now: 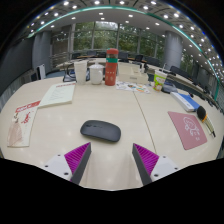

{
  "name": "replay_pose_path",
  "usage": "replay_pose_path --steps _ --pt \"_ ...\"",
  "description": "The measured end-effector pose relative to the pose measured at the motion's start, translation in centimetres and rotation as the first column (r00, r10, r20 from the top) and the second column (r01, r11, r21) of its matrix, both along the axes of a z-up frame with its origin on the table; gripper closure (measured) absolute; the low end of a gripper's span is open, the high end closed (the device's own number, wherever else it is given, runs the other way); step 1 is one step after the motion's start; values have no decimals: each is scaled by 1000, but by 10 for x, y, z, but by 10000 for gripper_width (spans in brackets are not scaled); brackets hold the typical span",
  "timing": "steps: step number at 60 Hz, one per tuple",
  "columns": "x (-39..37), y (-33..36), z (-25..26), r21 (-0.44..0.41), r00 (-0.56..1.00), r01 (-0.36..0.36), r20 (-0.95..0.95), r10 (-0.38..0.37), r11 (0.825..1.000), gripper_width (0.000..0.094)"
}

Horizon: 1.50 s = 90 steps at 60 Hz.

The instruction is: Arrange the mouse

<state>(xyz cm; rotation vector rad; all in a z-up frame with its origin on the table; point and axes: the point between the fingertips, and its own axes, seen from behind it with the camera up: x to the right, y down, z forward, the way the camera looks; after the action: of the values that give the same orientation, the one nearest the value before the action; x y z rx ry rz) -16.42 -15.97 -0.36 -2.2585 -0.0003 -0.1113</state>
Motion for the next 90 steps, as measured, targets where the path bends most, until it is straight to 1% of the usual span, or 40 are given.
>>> replay_pose_path --steps 5,19,28,31,33,40,46,53,57,60,64,67,71,76,78,81,84,87,90 --pt "1 21 -5 -7 1000 8 -5 -8 1000 88" --pt "-4 76 -6 -4 1000 -17 -3 17 1000 94" --pt "-7 107 -8 1 1000 -25 -11 25 1000 122" --pt "-10 115 -8 1 999 -28 -22 28 1000 156" --pt "-11 119 -8 1 999 -28 -30 28 1000 195" --pt "-18 129 -10 10 998 -47 -50 48 999 438" --pt "-20 131 -10 21 997 -68 -30 69 997 501" --pt "-21 132 -10 -3 997 -75 -23 75 997 583" --pt "-19 130 -5 -8 997 -77 -24 76 997 598" --pt "-18 129 12 12 996 -81 -29 81 997 599" --pt "-15 130 51 68 995 -86 -53 90 994 597" --pt "-2 127 91 129 993 -75 -78 86 989 597" --pt "24 124 151 208 992 -55 -103 78 977 598" --pt "77 113 211 289 992 -20 -114 55 957 598" --pt "102 110 226 309 993 -4 -114 41 951 600" --pt "144 102 240 319 993 21 -114 17 947 600" --pt "187 102 242 313 994 46 -105 -13 948 600" --pt "230 96 230 293 995 69 -92 -44 954 600" --pt "270 87 205 255 992 101 -96 -79 962 601"
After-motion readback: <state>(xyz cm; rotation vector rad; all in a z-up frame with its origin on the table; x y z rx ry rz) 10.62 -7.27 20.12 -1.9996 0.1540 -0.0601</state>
